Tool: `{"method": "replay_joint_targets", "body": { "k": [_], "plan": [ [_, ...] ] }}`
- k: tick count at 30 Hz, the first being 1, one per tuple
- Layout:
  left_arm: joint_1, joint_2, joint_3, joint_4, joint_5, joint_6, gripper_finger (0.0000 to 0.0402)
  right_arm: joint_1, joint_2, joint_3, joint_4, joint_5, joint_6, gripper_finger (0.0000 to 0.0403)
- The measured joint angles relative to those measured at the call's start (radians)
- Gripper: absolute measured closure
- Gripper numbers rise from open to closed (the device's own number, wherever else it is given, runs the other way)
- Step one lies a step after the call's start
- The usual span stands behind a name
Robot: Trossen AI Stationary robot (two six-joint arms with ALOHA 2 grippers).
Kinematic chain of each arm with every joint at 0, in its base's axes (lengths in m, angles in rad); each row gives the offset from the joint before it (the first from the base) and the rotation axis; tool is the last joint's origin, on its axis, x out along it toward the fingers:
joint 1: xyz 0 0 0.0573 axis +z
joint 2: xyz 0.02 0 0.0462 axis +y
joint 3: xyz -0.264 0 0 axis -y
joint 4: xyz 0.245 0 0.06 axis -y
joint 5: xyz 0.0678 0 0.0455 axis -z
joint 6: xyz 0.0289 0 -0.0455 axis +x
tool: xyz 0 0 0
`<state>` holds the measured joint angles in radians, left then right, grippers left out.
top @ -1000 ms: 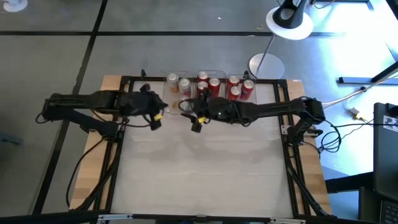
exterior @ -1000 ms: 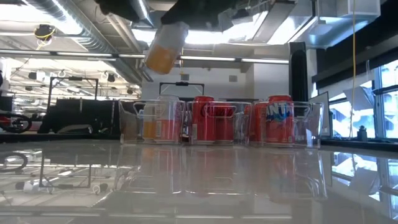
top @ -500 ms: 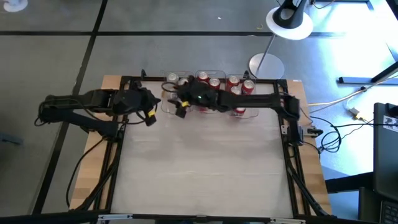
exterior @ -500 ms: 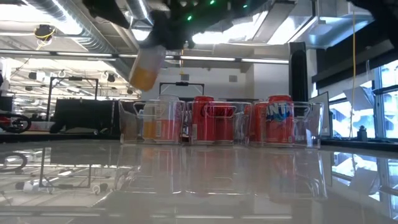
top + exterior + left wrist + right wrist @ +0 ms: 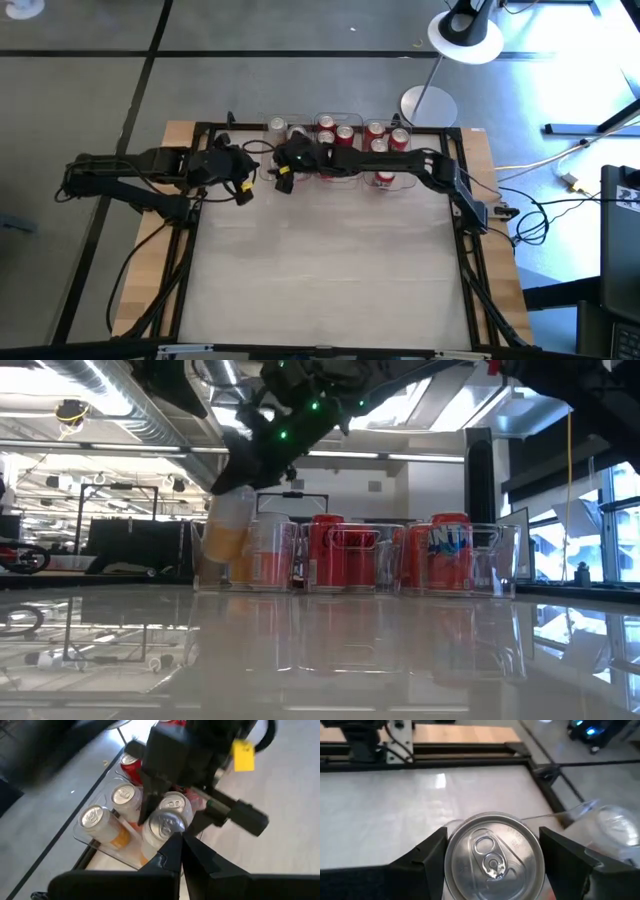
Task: Sort soda cans
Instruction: Put the yellow-white soda can into the left transparent bin
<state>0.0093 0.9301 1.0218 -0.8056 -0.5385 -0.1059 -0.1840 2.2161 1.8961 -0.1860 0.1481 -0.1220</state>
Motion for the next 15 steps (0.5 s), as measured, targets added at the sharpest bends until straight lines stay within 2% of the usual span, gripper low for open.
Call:
{"method": "replay_joint_targets", "body": {
  "k": [15],
  "plan": [
    [0.000,-0.001,0.000,0.010,0.000,0.001,0.0398,-0.013,0.086,0.003,0.015,-0.029,0.048,0.0143]
  ]
}}
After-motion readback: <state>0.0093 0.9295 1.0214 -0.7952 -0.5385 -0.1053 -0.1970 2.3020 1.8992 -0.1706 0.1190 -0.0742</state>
